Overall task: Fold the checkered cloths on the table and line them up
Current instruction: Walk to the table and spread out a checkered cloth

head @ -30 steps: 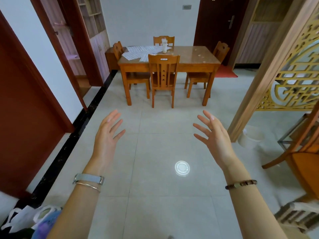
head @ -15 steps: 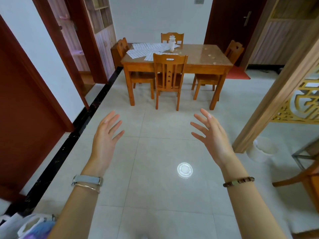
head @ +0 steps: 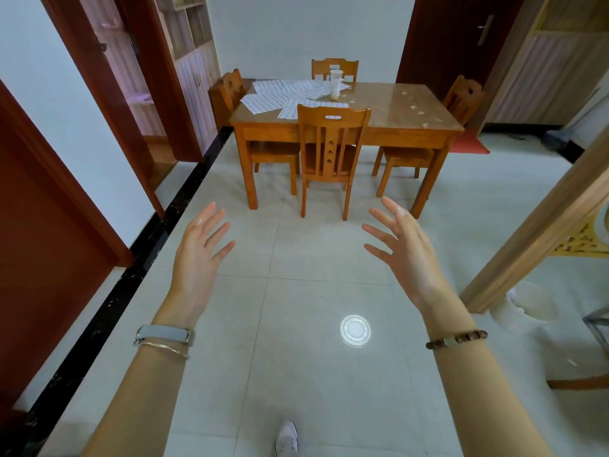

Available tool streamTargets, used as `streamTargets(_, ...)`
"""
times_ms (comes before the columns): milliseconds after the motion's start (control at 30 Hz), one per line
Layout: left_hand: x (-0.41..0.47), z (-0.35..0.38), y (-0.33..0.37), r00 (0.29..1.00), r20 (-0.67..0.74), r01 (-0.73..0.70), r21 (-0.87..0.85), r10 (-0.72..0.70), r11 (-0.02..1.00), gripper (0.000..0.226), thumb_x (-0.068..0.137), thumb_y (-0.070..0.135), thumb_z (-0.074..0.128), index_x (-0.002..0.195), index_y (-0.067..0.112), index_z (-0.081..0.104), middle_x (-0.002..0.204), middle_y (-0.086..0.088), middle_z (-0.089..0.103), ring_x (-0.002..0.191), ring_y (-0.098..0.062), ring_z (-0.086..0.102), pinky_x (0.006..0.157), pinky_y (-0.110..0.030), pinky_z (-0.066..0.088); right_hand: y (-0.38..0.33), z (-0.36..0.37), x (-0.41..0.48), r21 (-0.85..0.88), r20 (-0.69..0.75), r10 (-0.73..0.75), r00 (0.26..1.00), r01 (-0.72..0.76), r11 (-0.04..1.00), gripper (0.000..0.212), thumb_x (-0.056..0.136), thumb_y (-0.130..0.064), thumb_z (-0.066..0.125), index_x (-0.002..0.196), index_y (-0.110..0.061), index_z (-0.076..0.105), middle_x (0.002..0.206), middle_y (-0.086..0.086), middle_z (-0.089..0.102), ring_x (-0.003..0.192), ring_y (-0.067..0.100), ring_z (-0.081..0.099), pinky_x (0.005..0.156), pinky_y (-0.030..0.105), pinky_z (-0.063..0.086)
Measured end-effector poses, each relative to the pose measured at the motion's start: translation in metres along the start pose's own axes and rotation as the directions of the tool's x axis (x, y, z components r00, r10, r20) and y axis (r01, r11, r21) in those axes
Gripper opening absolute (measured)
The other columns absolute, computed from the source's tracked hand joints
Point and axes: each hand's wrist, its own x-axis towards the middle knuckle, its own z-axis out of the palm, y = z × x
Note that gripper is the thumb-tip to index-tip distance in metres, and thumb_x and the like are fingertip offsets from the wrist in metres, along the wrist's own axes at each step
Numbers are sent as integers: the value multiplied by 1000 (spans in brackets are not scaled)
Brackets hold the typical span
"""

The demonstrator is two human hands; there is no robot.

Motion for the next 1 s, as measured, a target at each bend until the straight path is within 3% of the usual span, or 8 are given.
streamTargets(800,256,-51,13,998,-1,64,57,-64,996,44,107,41,25,146,30,41,144,10,52,132,-9,49,113,-38,37,24,113,259,-9,14,34,999,-34,999,44,97,-53,41,137,-38,46,133,-13,57,115,9,61,100,42,48)
streamTargets(1000,333,-52,8,998,-39,56,73,-53,996,43,107,40,28,146,29,42,140,10,55,131,-10,51,113,-41,38,36,128,340,12,39,47,998,-47,999,43,97,-52,41,138,-36,46,134,-11,57,118,12,59,103,46,46)
